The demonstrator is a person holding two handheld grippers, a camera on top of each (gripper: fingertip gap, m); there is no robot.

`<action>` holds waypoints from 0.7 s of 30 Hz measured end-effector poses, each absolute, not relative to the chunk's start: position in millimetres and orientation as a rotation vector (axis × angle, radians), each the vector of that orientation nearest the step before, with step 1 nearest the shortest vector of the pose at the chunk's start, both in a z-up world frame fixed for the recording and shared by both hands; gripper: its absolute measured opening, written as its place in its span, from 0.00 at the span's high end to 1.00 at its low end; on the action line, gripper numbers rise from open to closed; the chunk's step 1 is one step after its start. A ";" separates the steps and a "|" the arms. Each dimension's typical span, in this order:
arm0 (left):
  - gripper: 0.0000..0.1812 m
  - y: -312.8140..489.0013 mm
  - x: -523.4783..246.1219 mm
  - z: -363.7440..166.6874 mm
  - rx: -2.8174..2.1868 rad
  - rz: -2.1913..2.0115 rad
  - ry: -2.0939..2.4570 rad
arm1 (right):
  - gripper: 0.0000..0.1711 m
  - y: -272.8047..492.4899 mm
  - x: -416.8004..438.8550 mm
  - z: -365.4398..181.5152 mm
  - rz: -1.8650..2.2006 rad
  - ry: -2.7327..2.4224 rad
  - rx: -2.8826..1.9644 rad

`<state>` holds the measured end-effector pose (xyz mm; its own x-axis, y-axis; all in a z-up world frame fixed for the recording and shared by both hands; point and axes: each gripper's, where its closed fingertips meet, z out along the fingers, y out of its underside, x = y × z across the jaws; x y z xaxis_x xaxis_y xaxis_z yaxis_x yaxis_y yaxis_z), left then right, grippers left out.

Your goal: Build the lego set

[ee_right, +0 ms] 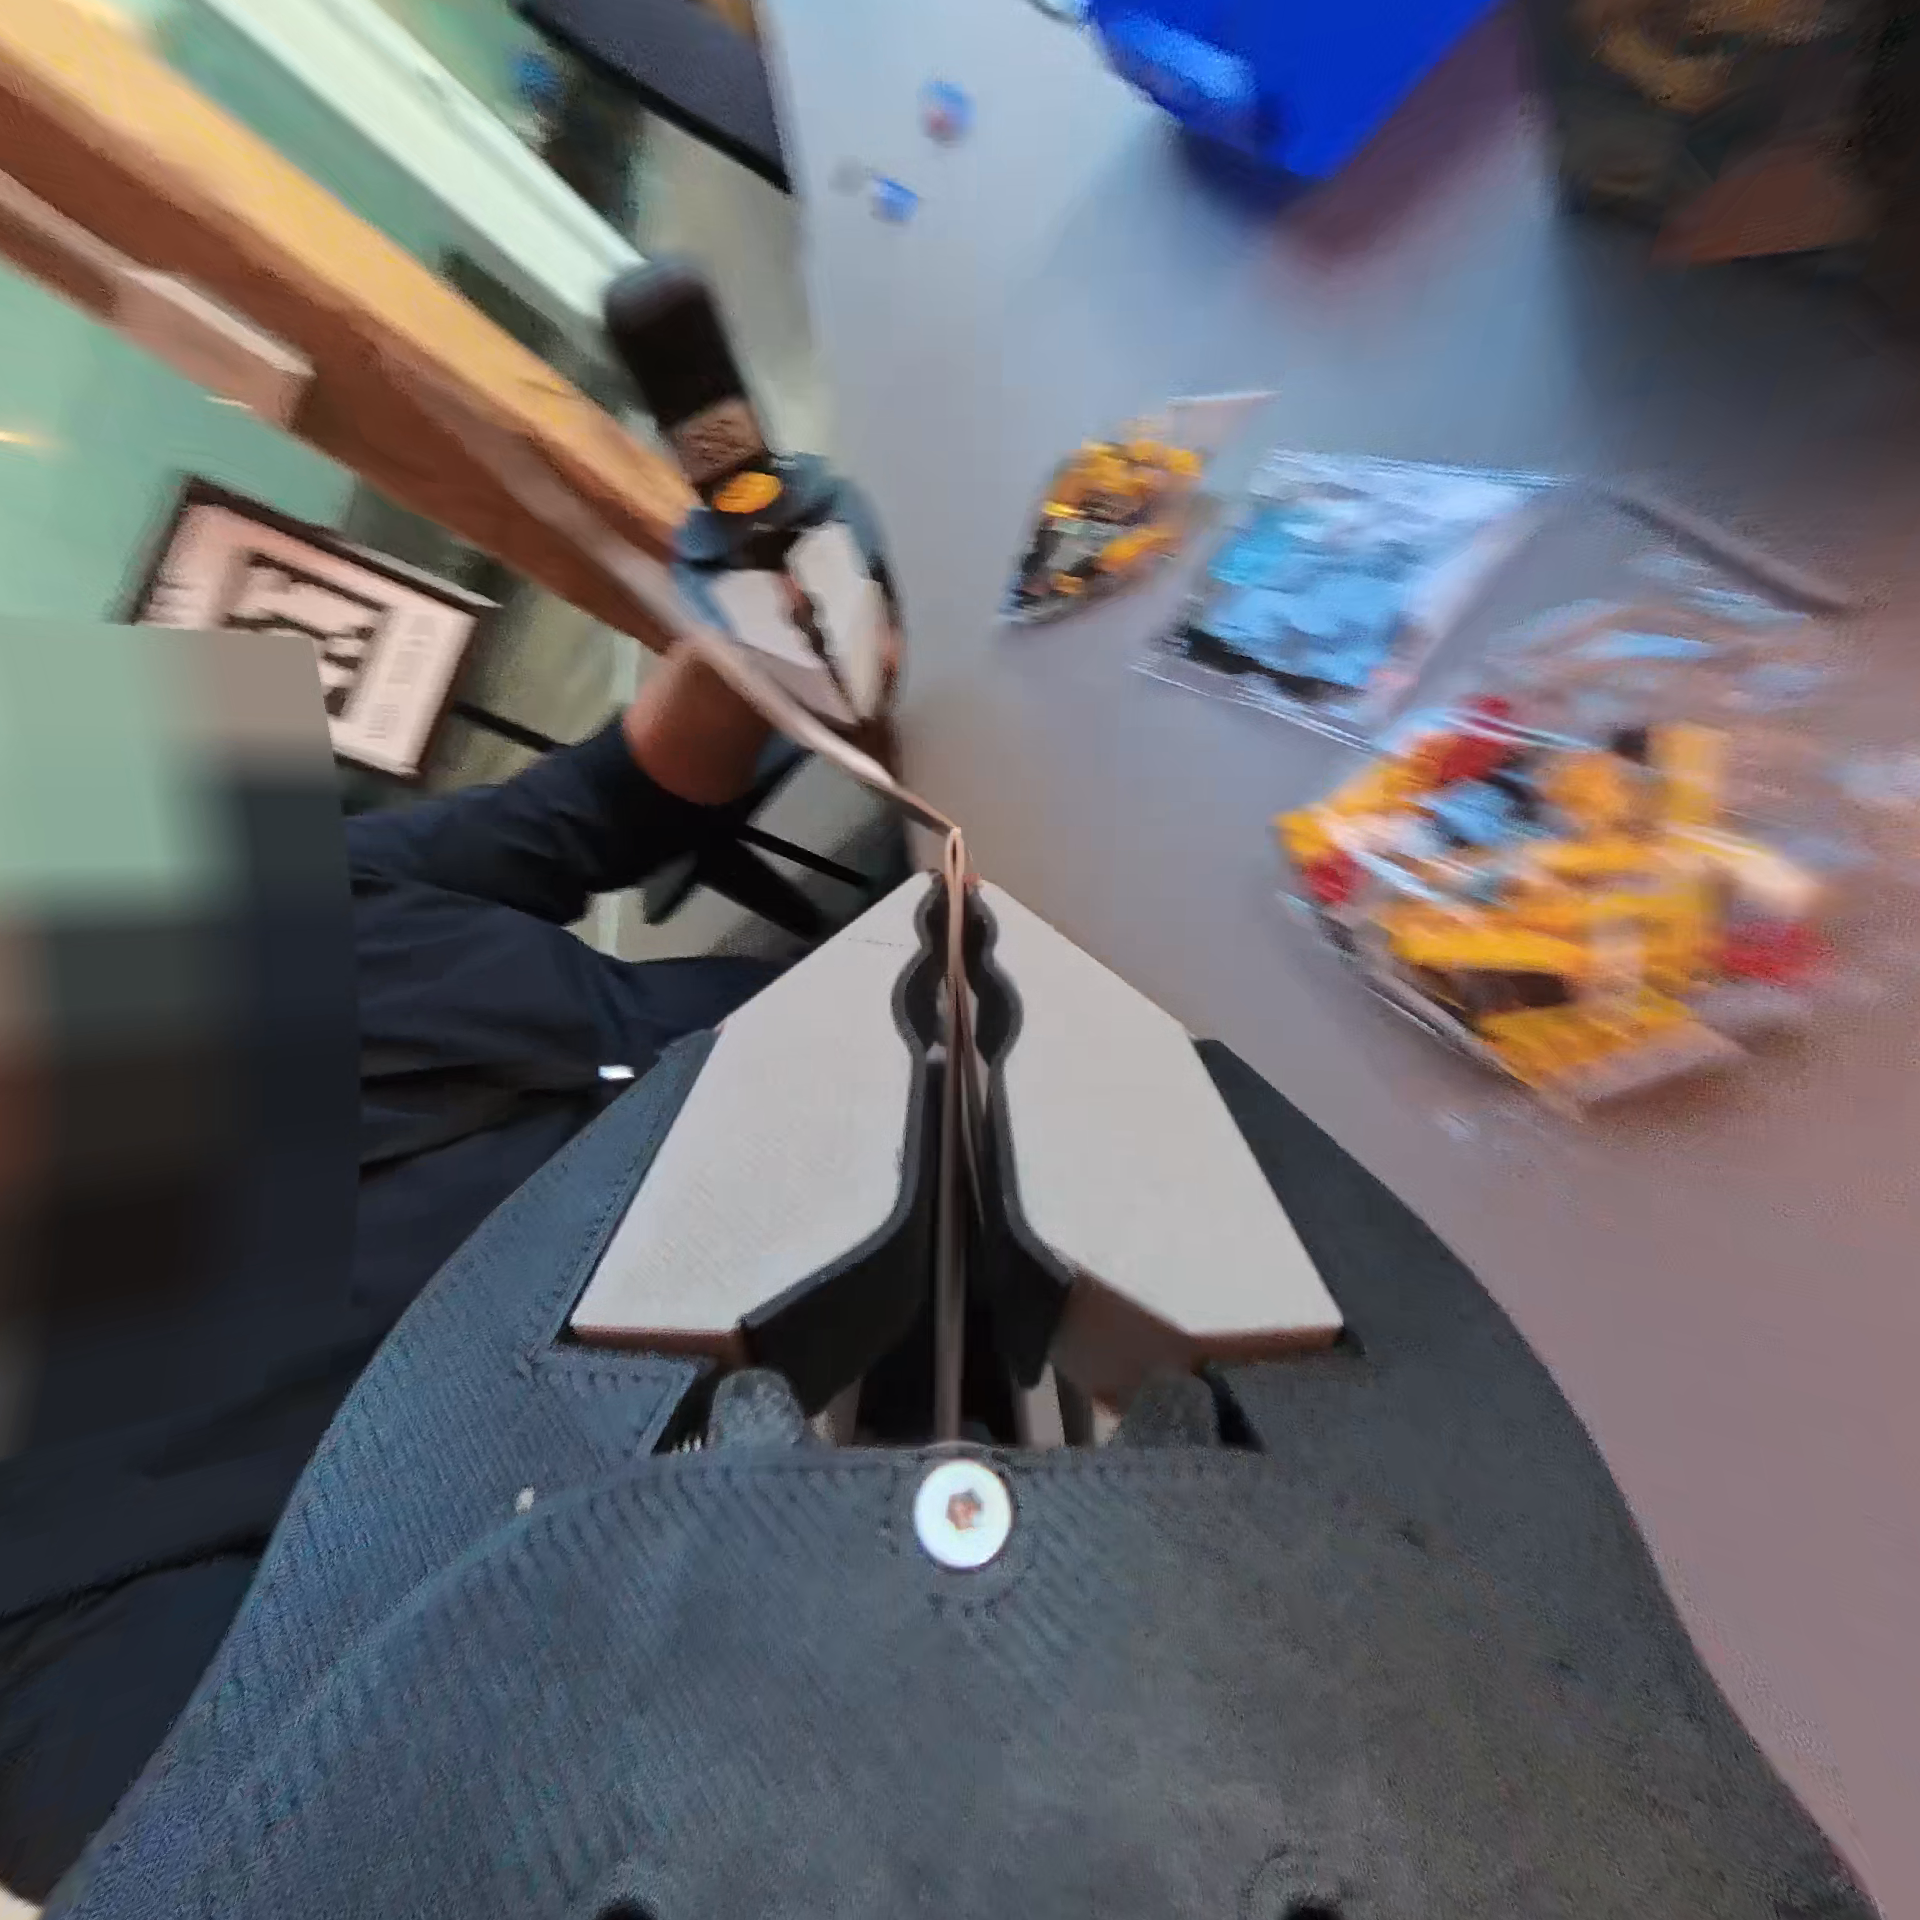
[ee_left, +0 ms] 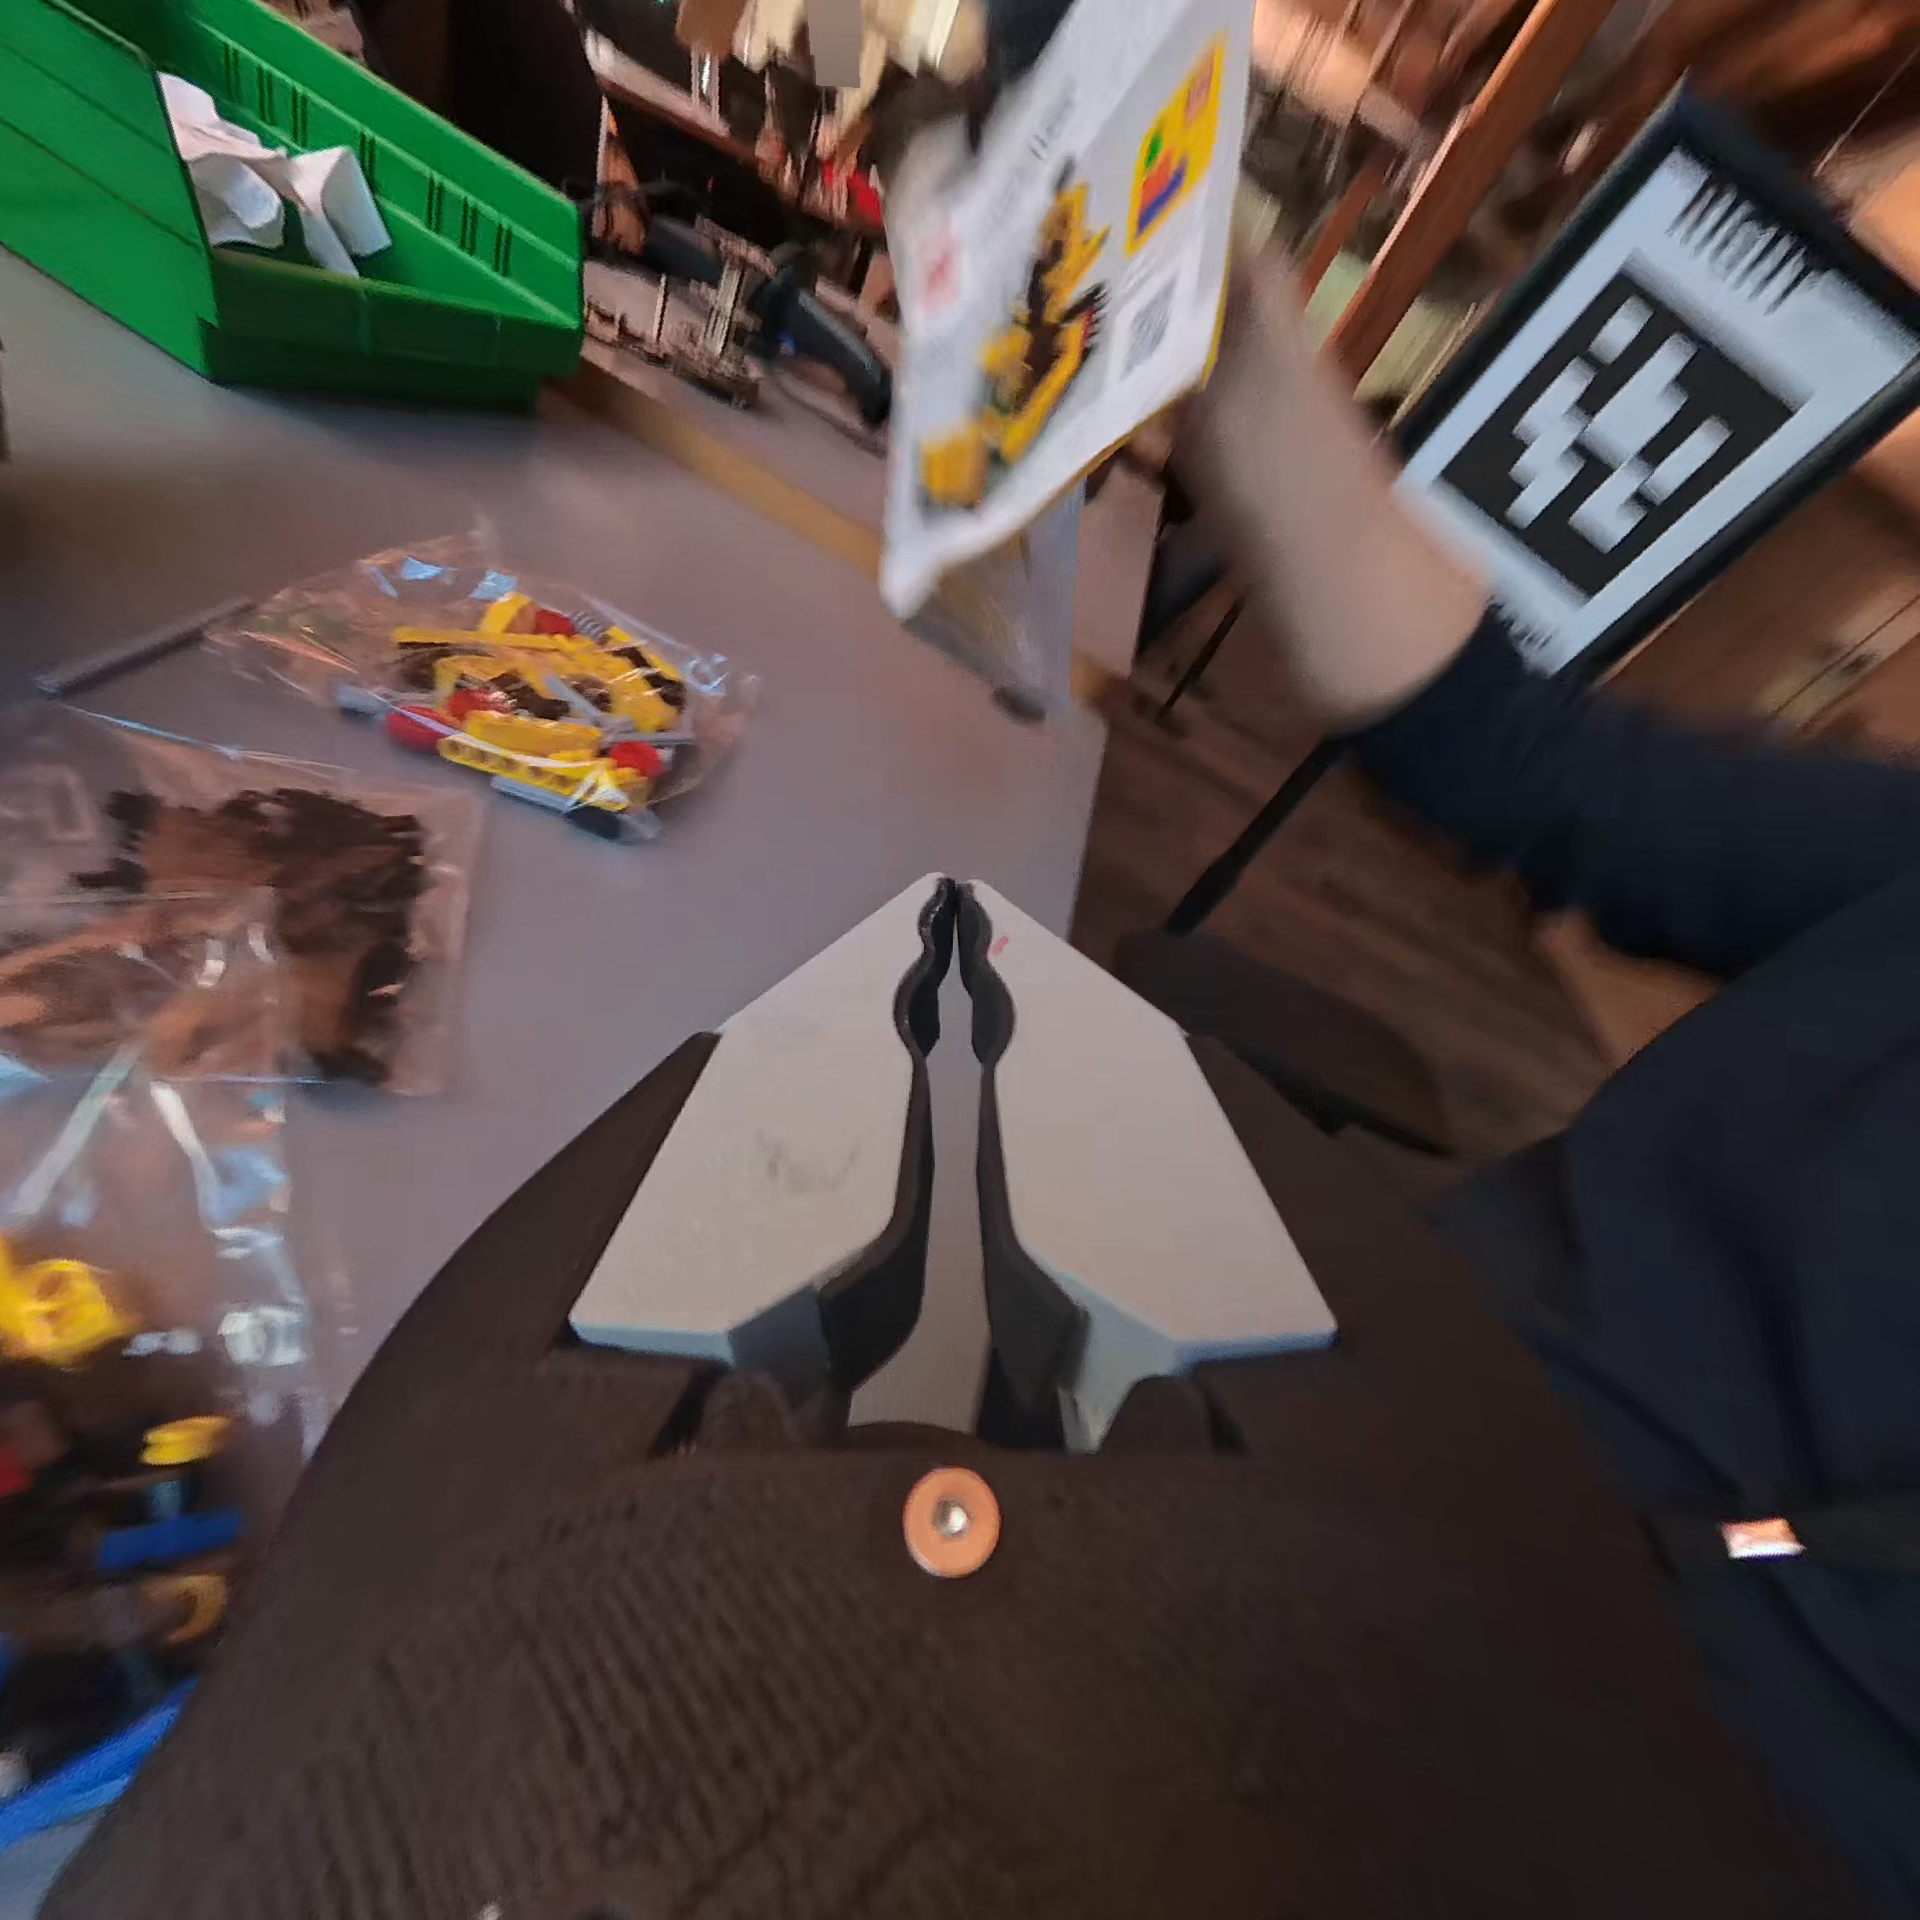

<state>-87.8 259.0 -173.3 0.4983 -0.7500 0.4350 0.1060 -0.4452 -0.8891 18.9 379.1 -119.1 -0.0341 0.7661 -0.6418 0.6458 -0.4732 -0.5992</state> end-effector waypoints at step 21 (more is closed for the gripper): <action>1.00 270.7 -101.4 -195.5 -1.825 -1.367 0.558 | 0.95 624.3 49.1 -248.8 -0.042 -1.543 -2.904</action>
